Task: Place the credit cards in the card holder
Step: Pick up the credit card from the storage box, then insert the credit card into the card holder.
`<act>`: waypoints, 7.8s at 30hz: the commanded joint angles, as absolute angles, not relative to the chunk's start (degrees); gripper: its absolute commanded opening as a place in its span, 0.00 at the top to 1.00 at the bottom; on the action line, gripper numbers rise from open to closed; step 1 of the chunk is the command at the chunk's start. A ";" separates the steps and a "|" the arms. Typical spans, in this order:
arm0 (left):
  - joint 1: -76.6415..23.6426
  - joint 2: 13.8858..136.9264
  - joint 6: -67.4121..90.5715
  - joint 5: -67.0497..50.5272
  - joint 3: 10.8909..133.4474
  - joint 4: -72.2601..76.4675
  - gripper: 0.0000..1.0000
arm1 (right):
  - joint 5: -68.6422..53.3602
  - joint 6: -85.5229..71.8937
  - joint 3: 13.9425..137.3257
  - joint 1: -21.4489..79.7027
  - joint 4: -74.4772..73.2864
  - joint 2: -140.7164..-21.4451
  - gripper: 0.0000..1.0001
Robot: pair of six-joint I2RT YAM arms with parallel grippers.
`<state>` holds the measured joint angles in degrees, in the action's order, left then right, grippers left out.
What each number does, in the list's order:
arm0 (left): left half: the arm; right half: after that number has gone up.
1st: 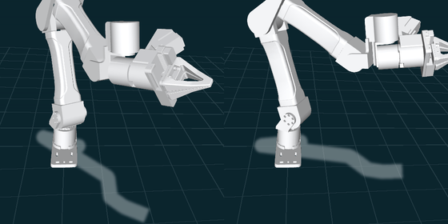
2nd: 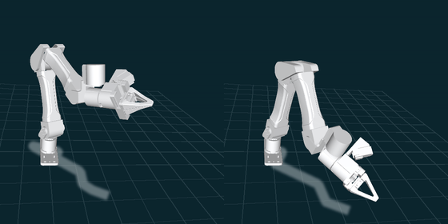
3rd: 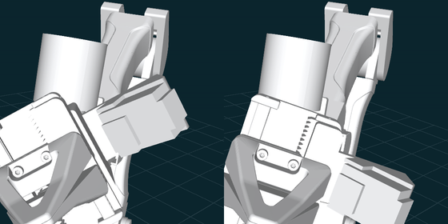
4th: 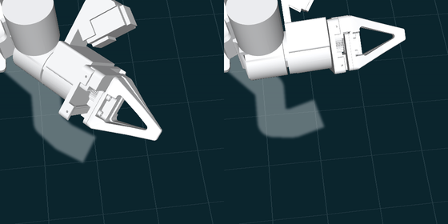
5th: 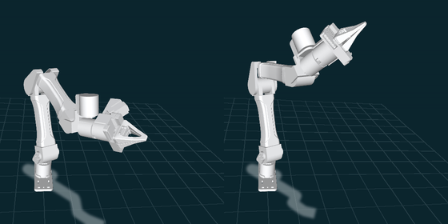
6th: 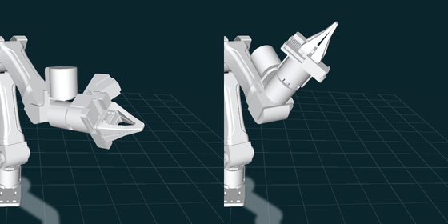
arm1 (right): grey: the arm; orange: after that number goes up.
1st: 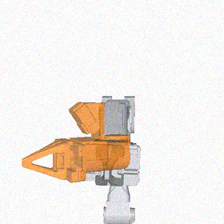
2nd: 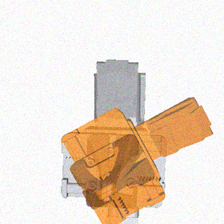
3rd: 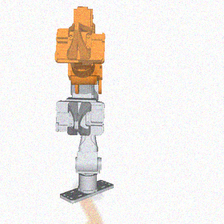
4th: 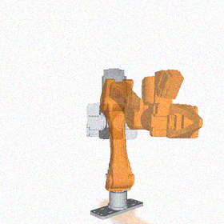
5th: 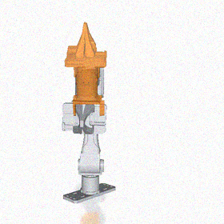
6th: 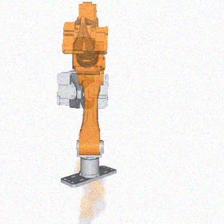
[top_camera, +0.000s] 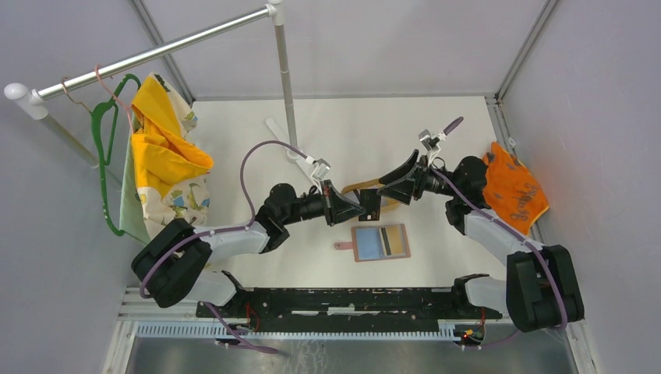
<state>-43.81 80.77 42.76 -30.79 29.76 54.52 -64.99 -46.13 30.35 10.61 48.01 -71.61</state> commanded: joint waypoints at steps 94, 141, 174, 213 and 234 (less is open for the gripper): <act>-62.62 76.42 33.57 11.67 22.53 34.56 0.41 | -59.19 -12.37 26.87 6.26 -6.44 -80.33 1.00; -69.15 91.86 31.55 27.95 35.66 16.69 0.63 | -58.27 -16.93 27.60 5.33 -2.23 -88.39 1.00; -69.87 93.58 30.95 27.99 37.66 15.73 0.66 | -51.94 -15.27 31.90 7.66 -10.19 -92.79 1.00; -70.06 79.90 32.54 24.38 38.79 12.01 0.40 | -56.87 -13.02 35.60 9.92 -10.72 -97.73 0.90; -74.20 97.26 40.09 13.53 53.70 13.83 0.60 | -56.77 -12.91 35.51 9.87 -10.37 -98.55 0.88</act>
